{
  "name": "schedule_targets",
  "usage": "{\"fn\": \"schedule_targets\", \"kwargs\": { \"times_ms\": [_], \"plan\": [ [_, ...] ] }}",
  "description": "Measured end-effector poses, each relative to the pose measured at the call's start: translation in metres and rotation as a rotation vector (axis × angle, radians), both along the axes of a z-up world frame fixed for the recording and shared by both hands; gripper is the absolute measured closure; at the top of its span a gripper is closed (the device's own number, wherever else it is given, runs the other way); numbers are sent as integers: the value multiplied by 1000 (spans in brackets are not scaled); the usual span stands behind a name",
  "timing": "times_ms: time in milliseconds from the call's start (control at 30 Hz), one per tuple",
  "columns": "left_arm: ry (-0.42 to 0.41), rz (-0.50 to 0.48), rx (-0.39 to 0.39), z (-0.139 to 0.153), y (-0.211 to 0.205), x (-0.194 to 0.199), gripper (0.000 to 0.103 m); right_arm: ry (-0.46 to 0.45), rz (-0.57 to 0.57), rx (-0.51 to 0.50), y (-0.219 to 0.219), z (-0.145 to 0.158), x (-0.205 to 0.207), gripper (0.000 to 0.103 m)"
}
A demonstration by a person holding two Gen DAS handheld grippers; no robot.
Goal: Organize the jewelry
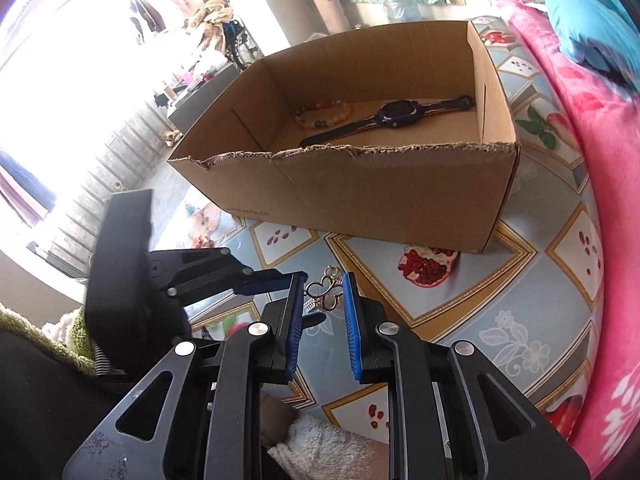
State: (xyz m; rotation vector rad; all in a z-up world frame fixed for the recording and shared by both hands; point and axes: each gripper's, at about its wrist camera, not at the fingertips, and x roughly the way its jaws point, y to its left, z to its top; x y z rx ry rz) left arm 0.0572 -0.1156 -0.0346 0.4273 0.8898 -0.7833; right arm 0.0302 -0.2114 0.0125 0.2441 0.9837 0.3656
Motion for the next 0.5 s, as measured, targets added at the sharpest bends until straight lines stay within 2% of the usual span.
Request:
{"fn": "schedule_targets", "kwargs": {
  "times_ms": [33,67,100,300,367,500],
  "plan": [
    [-6,3,17,-3,-1,0,75,1,-1,-1,0,0,0,85],
    [-20,-4,18,-4,-2,-1,82,1,-1,-2,-1,0,0,85],
    [-22,-9,21,-3,-2,-1,93,1,-1,-3,-1,-1,1,85],
    [-36,-24,27,1,0,-3,95,-4,-4,-7,-3,0,0,85],
    [-39,-24,16,6,3,-3,100,-8,-5,-10,-3,1,-1,85],
    [-45,-5,-22,23,15,-4,100,-23,-3,-18,-3,7,-3,85]
  ]
}}
